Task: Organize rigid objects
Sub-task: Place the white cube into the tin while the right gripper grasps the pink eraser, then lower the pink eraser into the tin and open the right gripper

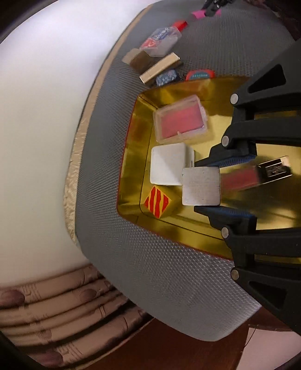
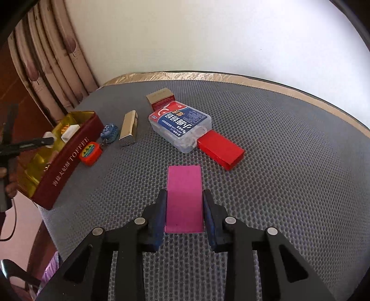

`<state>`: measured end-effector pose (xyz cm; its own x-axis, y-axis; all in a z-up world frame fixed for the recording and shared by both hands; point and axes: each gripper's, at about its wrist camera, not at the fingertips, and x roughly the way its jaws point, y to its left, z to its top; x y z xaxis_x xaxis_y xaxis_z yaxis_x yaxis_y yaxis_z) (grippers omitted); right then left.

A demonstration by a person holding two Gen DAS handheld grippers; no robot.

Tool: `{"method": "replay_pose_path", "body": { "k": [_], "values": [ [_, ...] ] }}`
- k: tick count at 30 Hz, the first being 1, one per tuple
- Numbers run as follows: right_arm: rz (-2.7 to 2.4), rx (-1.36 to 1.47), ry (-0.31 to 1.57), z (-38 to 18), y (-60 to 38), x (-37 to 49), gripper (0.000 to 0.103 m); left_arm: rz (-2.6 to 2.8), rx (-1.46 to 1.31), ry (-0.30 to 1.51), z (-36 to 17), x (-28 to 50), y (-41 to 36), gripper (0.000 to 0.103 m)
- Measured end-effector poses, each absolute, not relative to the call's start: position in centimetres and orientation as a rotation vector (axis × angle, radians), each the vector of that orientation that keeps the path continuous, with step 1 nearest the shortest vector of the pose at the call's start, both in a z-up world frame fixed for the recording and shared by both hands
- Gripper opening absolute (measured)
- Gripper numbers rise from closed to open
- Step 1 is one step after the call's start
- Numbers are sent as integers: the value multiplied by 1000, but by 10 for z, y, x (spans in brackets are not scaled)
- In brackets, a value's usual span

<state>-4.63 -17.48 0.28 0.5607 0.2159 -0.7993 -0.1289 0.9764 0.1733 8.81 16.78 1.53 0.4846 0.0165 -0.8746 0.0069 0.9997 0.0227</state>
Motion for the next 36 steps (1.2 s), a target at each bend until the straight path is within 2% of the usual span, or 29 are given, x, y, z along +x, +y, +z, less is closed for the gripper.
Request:
{"method": "replay_pose_path", "body": {
  "k": [11, 15, 18, 22, 26, 30, 36],
  "values": [
    [237, 102, 942, 16, -165, -56, 28, 48, 106, 1122, -7, 108, 175, 32],
    [247, 104, 944, 16, -159, -56, 28, 85, 127, 1091, 2, 103, 174, 34],
    [274, 119, 942, 21, -152, -55, 28, 106, 93, 1003, 26, 85, 175, 36],
    [342, 128, 920, 39, -132, -52, 28, 188, -27, 843, 66, 33, 186, 55],
    [457, 132, 898, 62, -93, -42, 28, 249, -172, 771, 78, -27, 196, 56],
    [595, 150, 922, 72, -40, -23, 28, 278, -258, 773, 72, -68, 197, 58],
    [721, 120, 1028, 55, 51, 12, 28, 276, -211, 766, 65, -88, 184, 58]
  ]
}}
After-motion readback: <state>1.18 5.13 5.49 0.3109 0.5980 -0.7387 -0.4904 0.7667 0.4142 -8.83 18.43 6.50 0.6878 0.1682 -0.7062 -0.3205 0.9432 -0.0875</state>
